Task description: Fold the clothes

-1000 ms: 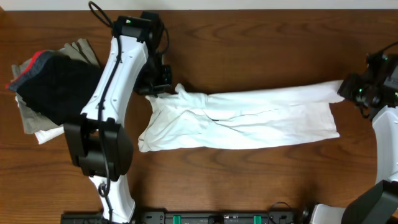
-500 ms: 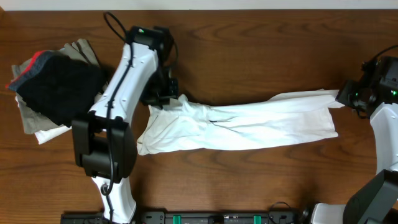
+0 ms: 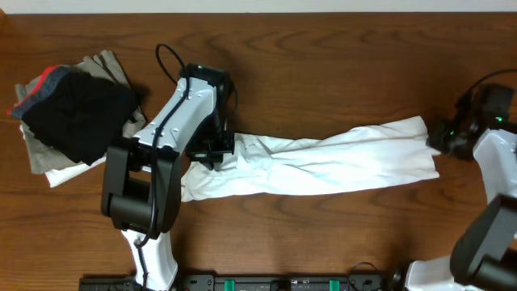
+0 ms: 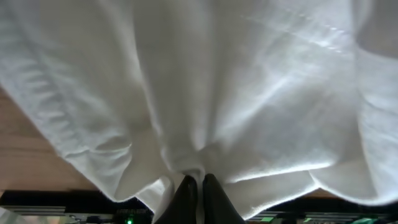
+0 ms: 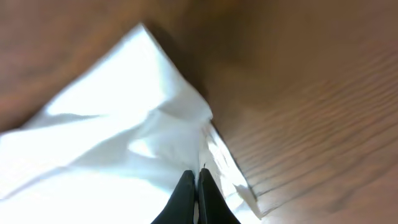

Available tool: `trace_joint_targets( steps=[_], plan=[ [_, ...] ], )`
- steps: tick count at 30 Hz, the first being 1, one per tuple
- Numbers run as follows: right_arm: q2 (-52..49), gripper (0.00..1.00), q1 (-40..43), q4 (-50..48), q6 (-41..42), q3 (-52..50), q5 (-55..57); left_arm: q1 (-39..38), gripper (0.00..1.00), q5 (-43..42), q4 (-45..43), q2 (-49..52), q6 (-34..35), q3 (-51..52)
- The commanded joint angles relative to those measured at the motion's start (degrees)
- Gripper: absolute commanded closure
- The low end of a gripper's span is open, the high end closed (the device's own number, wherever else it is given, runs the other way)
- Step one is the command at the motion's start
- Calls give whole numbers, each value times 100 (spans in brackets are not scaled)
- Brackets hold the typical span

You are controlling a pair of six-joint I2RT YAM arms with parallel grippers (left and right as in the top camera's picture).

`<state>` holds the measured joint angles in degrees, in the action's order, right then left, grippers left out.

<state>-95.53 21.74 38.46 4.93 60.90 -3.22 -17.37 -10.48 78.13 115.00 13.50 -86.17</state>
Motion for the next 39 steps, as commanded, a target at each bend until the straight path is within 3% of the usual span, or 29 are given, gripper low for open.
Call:
trace_joint_targets(
  steps=[1,8,21,33,39],
  plan=[
    [-240,99,74,13,-94,-63,44,13,92,90,-28,-39,-28,146],
    [-415,99,76,55,-94,-63,70,13,84,90,-74,-39,-28,361],
    [-415,99,74,-59,22,-63,420,13,83,85,-420,-37,-22,614],
    [-413,99,72,-1233,-94,177,-1961,13,84,83,-927,-35,44,614],
    [-411,99,74,-1467,-74,450,-2326,13,84,83,-1069,-35,81,614]
  ],
)
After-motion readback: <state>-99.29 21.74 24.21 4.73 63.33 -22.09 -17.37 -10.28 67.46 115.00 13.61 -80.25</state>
